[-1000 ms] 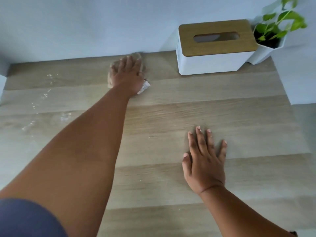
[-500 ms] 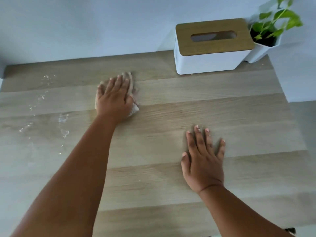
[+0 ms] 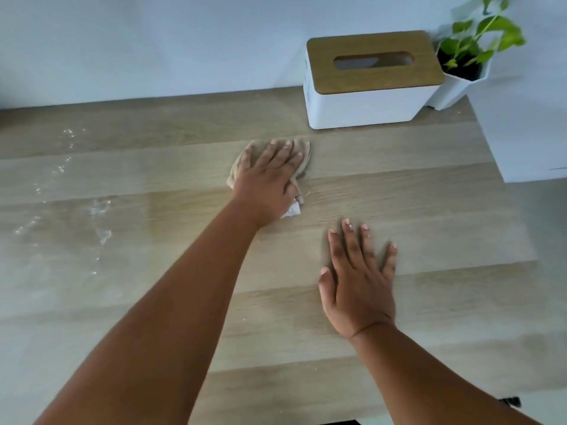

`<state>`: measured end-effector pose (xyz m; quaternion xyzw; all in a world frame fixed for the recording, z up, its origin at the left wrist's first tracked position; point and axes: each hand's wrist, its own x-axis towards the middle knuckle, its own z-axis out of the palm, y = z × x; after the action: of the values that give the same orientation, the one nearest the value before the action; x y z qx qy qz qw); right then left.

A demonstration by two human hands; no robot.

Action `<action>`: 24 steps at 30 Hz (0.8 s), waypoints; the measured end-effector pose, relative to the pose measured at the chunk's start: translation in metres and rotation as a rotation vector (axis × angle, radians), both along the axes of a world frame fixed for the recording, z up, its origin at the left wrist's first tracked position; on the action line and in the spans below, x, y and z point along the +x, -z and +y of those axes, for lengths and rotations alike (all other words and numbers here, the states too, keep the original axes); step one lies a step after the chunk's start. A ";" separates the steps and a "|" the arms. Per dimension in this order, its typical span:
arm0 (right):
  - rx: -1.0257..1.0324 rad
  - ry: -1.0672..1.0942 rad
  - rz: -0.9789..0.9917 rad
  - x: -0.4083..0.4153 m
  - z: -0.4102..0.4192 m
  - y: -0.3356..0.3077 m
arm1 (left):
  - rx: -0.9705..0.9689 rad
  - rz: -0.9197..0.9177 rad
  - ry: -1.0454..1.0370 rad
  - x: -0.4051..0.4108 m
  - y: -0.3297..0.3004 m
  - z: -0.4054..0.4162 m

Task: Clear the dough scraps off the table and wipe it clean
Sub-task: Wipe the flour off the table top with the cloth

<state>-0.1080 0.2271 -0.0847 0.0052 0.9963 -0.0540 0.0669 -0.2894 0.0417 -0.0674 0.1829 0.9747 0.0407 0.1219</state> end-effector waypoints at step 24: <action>-0.011 0.009 0.022 0.001 -0.002 0.000 | 0.022 0.054 -0.286 0.128 0.006 -0.043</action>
<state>-0.1074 0.2252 -0.0846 0.0087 0.9966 -0.0596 0.0556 -0.1612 -0.0008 -0.0731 0.0445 0.9933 0.0633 0.0863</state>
